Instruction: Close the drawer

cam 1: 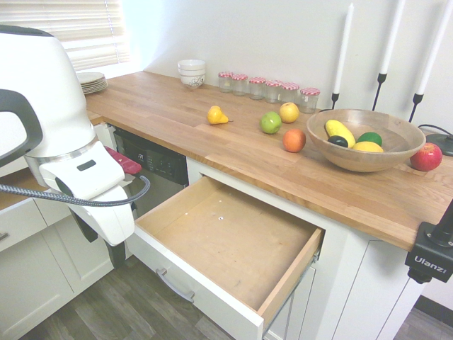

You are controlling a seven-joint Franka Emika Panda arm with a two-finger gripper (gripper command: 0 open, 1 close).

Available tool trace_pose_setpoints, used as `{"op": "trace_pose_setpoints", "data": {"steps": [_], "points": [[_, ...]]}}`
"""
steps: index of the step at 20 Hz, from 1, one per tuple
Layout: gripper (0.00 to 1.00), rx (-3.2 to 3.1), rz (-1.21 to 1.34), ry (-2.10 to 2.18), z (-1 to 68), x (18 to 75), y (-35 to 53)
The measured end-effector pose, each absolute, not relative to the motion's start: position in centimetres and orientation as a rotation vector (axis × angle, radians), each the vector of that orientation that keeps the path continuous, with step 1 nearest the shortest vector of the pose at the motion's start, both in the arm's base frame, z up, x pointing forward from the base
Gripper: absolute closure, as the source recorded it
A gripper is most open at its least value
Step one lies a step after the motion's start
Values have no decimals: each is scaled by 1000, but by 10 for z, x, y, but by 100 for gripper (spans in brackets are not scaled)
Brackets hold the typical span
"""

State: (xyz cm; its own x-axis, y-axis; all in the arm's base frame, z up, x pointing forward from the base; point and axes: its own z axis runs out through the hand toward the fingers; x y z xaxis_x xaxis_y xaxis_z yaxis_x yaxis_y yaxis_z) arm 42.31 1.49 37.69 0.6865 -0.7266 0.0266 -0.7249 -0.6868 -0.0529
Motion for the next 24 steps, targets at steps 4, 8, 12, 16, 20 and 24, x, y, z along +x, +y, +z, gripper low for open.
{"op": "trace_pose_setpoints", "data": {"steps": [4,8,12,16,20,24], "points": [[0,-2851,-69,1226,375,423,15],[0,-2862,-75,1222,364,420,14],[0,-2884,-68,1212,340,418,12],[0,-2907,-50,1211,308,422,6],[0,-2916,-17,1223,262,427,-1],[0,-2919,27,1230,220,431,-5]]}}
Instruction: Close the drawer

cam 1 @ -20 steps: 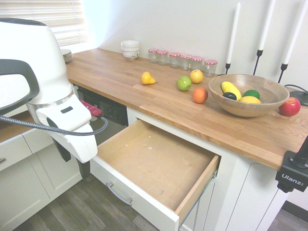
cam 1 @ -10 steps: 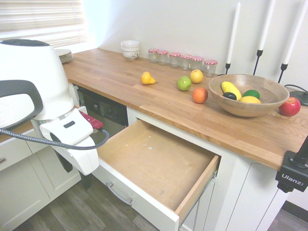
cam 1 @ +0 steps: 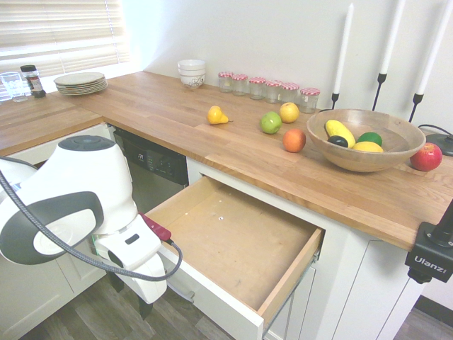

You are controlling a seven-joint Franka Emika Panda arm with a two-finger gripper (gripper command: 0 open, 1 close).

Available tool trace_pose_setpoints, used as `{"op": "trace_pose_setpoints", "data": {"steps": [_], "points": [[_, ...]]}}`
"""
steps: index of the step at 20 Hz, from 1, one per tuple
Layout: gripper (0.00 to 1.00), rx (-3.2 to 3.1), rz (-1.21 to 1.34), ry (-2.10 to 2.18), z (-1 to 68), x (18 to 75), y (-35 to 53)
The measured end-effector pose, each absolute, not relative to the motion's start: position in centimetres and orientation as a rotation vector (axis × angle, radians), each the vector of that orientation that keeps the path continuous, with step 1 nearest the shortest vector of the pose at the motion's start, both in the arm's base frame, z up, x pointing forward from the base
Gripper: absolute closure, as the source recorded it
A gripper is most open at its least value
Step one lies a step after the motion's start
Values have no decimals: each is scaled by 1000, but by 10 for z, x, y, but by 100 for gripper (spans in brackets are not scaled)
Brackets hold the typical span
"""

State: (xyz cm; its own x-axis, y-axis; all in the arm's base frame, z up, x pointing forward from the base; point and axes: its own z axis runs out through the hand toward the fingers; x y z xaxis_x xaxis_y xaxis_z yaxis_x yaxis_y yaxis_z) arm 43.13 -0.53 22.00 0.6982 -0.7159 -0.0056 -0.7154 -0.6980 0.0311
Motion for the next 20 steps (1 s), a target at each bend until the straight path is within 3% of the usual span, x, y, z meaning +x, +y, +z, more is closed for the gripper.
{"op": "trace_pose_setpoints", "data": {"steps": [9,14,15,20], "points": [[0,2857,-62,-1189,157,446,-3],[0,2914,56,-1215,131,461,5],[100,2923,63,-1216,127,463,6],[100,2939,78,-1223,120,476,4]]}}
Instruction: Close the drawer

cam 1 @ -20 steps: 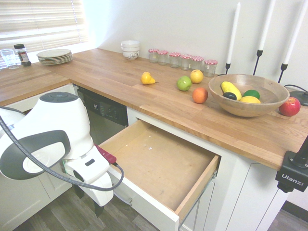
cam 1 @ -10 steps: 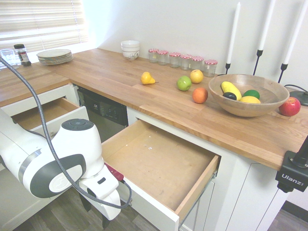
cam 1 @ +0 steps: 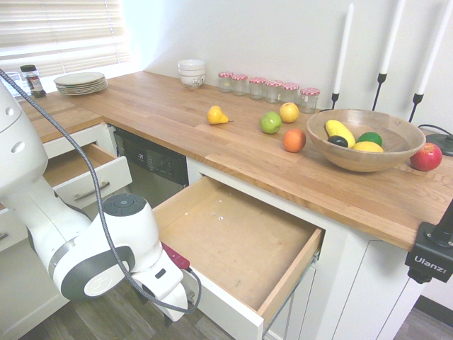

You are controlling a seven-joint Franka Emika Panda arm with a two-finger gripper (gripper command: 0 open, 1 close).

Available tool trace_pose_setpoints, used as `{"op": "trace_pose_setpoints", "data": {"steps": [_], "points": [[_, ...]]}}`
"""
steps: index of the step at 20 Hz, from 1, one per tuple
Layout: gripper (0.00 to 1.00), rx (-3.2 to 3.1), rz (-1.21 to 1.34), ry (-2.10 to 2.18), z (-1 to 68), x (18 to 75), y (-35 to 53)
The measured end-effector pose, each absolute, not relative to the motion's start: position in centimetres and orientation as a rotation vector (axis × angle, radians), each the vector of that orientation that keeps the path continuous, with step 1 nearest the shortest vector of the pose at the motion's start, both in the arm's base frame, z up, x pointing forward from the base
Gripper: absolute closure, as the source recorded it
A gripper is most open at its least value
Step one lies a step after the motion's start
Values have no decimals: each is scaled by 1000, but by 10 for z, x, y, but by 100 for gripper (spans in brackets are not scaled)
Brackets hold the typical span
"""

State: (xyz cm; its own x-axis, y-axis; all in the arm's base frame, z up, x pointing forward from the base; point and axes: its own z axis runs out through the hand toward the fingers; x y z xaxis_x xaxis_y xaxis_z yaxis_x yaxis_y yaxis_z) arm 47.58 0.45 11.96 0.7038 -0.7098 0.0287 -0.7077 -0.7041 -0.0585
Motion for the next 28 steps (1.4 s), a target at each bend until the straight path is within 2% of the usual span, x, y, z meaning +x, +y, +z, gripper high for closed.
{"op": "trace_pose_setpoints", "data": {"steps": [28], "points": [[100,-2866,-106,1164,122,480,6]]}}
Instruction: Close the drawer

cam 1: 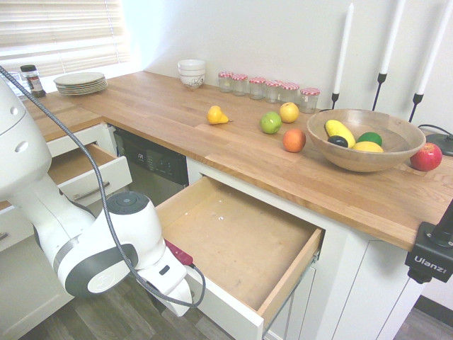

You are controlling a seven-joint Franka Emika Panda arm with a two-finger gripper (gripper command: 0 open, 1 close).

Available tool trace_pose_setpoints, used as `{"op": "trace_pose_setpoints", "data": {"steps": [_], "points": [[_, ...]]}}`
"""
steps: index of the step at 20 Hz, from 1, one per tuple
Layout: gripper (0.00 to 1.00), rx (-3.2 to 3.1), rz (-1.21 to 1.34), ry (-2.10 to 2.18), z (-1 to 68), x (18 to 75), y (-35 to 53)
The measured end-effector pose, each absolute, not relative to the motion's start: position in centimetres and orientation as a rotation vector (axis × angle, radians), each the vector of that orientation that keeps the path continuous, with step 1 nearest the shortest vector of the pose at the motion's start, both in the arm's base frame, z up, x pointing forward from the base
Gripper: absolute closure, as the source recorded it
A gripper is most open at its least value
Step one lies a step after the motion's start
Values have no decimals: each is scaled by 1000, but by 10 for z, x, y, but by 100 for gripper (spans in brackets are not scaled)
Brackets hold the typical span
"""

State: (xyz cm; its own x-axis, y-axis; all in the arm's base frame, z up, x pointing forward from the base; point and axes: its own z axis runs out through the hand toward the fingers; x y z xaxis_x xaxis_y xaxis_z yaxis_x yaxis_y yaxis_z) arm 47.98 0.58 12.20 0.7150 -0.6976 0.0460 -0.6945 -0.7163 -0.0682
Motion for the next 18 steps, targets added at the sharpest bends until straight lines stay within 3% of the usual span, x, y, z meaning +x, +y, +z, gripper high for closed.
{"op": "trace_pose_setpoints", "data": {"steps": [18], "points": [[100,-2791,-217,1201,145,567,15]]}}
